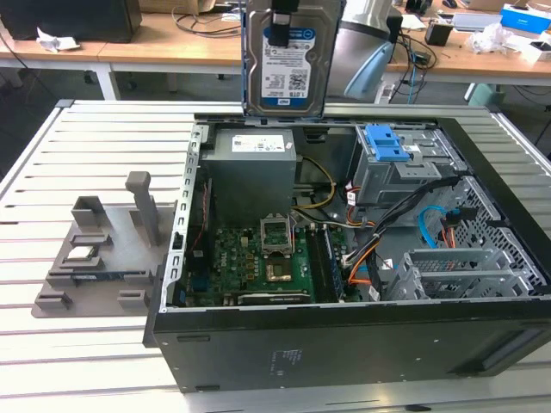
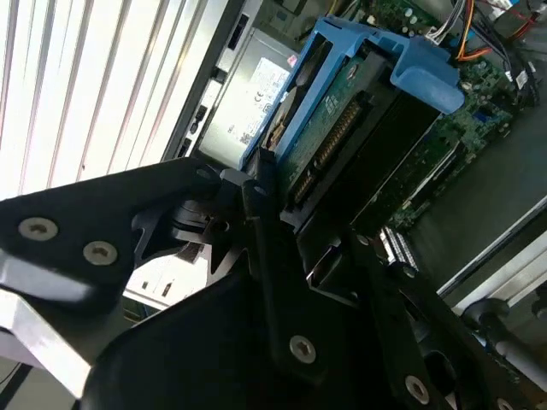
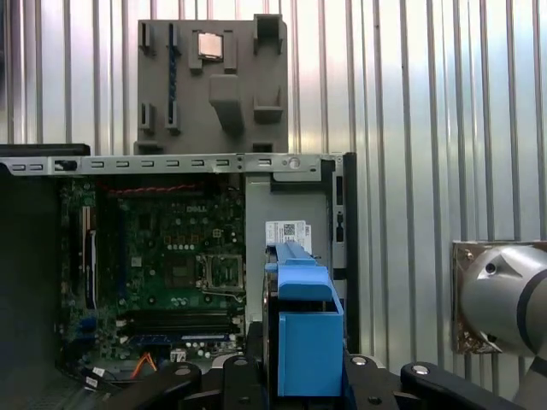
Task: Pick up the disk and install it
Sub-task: 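Pick up the disk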
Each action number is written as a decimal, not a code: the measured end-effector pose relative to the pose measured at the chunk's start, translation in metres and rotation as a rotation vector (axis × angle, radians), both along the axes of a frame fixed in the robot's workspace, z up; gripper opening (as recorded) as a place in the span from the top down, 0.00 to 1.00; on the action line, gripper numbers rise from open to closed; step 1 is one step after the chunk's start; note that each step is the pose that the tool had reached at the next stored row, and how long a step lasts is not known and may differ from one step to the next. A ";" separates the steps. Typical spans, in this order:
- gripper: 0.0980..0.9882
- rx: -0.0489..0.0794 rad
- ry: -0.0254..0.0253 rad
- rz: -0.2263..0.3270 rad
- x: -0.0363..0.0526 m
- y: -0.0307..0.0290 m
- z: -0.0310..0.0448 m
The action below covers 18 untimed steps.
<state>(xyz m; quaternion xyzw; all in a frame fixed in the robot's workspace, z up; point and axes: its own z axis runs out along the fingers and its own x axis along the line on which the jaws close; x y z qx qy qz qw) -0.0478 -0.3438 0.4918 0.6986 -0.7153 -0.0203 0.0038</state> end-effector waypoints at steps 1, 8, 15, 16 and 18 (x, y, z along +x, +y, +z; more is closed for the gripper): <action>0.70 0.000 0.0000 0.000 0.0045 0.0000 0.0000; 0.70 0.000 0.0001 0.000 0.0503 0.0000 0.0000; 0.70 0.000 0.0002 0.000 0.0961 0.0000 0.0000; 0.70 0.000 0.0002 0.000 0.1033 0.0000 0.0000; 0.70 0.000 0.0002 0.000 0.1186 0.0000 0.0000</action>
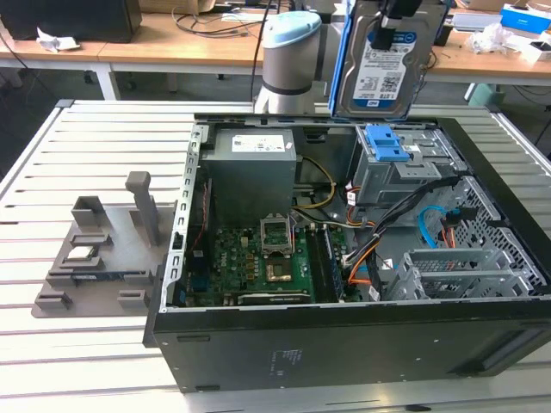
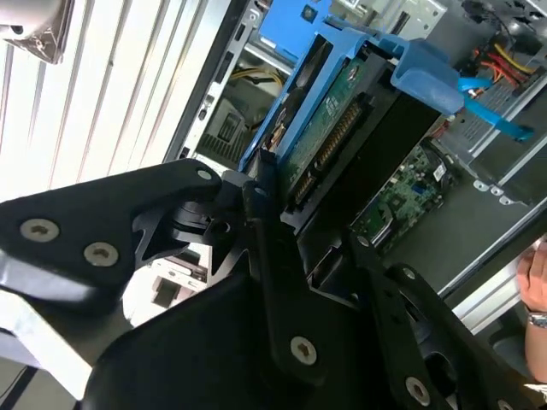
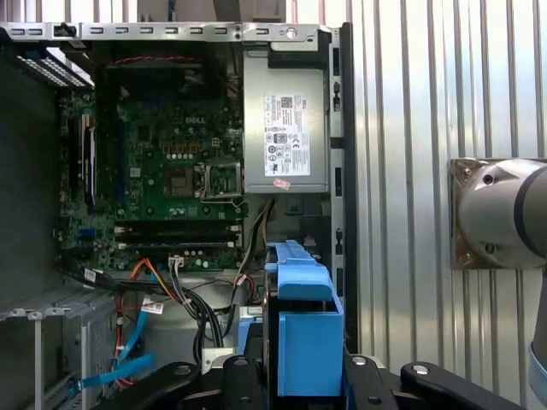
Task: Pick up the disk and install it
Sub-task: 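Pick up the disk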
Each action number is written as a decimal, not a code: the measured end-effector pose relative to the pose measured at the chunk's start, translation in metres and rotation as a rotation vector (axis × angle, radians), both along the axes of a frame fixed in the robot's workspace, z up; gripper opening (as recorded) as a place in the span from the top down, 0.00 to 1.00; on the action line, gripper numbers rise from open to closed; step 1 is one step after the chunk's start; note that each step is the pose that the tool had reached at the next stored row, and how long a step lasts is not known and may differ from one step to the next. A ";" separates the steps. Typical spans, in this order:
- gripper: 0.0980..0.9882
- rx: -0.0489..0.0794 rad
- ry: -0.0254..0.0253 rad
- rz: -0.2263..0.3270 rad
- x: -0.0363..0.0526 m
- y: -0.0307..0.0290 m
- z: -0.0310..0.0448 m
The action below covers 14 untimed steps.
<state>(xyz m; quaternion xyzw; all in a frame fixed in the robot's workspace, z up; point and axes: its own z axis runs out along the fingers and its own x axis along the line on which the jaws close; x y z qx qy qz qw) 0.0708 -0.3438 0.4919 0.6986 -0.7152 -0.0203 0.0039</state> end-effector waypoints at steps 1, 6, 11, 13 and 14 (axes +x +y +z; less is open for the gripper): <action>0.70 0.000 0.0000 0.000 0.0041 0.0000 0.0000; 0.70 0.000 0.0002 0.000 0.0327 0.0000 0.0000; 0.70 0.000 0.0002 0.000 0.0500 0.0001 -0.0001; 0.70 0.000 0.0001 0.000 0.0504 0.0000 0.0000; 0.70 0.000 0.0001 0.000 0.0506 0.0000 0.0000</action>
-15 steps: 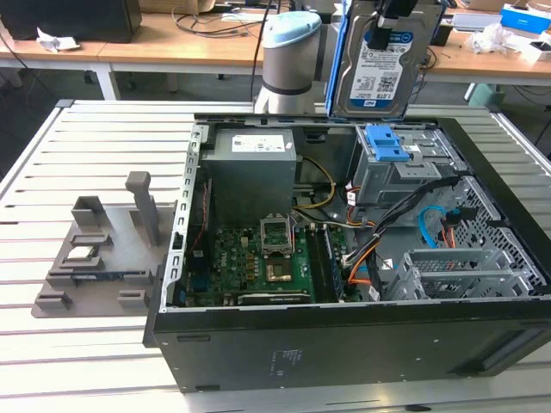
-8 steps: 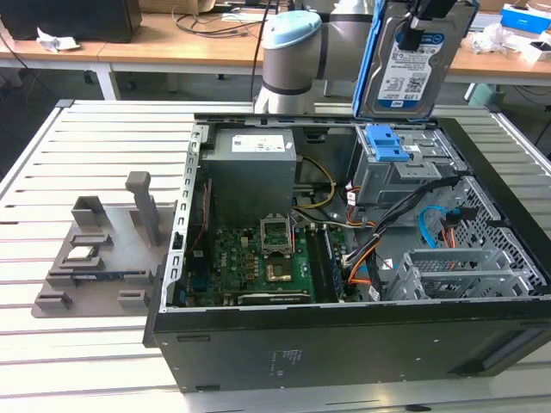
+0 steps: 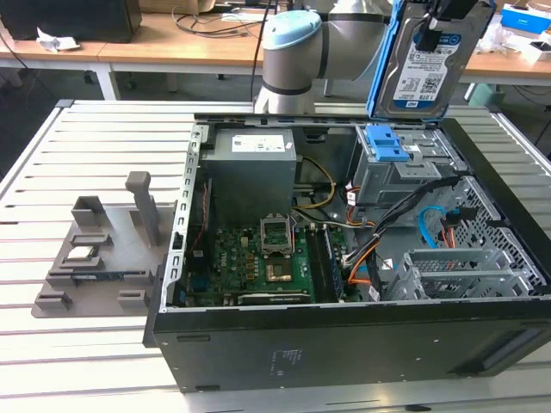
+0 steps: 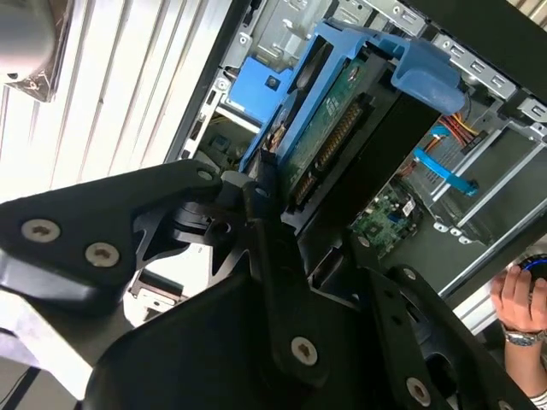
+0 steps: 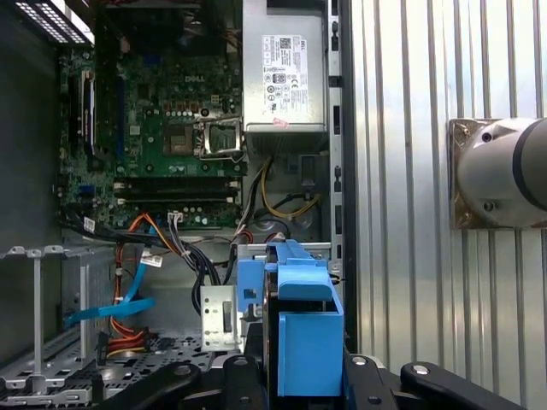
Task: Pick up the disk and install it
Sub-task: 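Pick up the disk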
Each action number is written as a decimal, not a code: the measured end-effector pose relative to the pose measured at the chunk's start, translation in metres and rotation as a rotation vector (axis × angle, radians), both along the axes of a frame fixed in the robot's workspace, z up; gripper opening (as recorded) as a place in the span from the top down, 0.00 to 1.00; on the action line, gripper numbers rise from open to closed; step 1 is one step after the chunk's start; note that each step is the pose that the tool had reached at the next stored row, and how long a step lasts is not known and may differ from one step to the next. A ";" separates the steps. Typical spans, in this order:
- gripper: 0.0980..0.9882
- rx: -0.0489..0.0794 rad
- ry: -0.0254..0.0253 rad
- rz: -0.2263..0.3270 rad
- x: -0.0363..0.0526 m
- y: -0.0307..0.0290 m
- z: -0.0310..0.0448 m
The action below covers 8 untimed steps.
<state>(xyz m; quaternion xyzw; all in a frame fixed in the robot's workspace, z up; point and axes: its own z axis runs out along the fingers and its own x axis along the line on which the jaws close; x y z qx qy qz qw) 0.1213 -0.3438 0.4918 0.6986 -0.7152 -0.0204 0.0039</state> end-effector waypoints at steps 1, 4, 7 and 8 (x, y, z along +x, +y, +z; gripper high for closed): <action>0.70 0.000 -0.0001 0.000 0.0002 -0.0004 0.0001; 0.70 0.000 0.0000 0.000 0.0002 -0.0104 0.0000; 0.70 0.000 0.0000 0.000 0.0002 -0.0195 0.0000; 0.70 0.000 0.0000 0.000 0.0002 -0.0222 -0.0001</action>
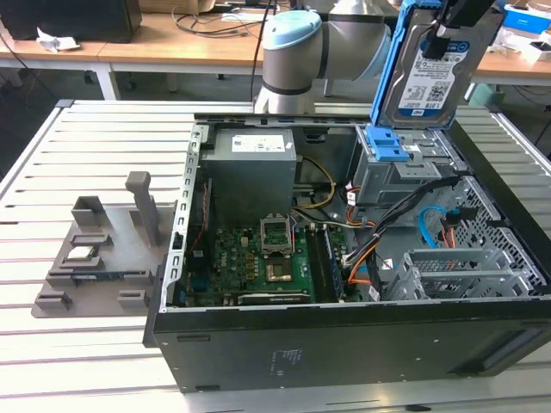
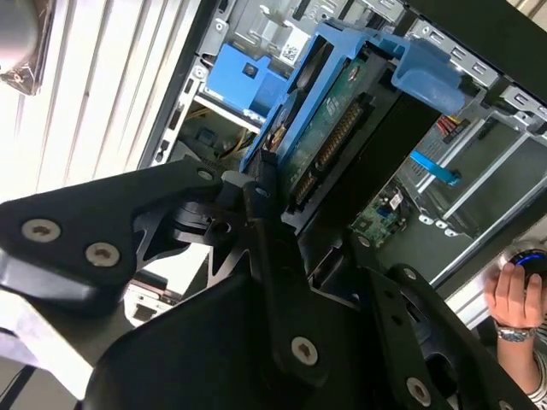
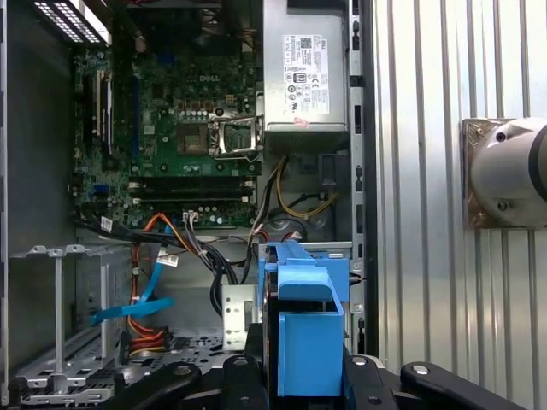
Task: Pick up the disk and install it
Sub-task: 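Pick up the disk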
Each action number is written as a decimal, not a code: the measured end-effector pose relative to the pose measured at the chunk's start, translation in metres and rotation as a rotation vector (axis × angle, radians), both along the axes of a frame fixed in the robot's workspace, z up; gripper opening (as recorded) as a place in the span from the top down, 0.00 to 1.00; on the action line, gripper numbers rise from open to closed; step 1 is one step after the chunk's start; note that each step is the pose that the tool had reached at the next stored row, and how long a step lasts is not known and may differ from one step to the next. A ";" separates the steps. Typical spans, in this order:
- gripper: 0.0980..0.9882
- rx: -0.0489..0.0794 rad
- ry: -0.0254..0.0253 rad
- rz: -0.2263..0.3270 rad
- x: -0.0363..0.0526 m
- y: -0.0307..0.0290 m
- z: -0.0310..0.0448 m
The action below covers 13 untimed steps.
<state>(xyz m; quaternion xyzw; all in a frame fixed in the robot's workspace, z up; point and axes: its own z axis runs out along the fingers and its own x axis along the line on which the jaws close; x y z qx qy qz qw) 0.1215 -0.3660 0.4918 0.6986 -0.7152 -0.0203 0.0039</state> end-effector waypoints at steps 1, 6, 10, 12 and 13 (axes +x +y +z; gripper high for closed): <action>0.70 0.000 0.0000 0.000 0.0000 -0.0024 -0.0001; 0.70 0.000 0.0000 0.000 0.0000 -0.0226 -0.0003; 0.70 0.000 0.0000 0.000 0.0000 -0.0375 -0.0005; 0.70 0.000 0.0000 0.000 0.0000 -0.0419 -0.0006; 0.70 0.000 0.0000 0.000 0.0000 -0.0456 -0.0006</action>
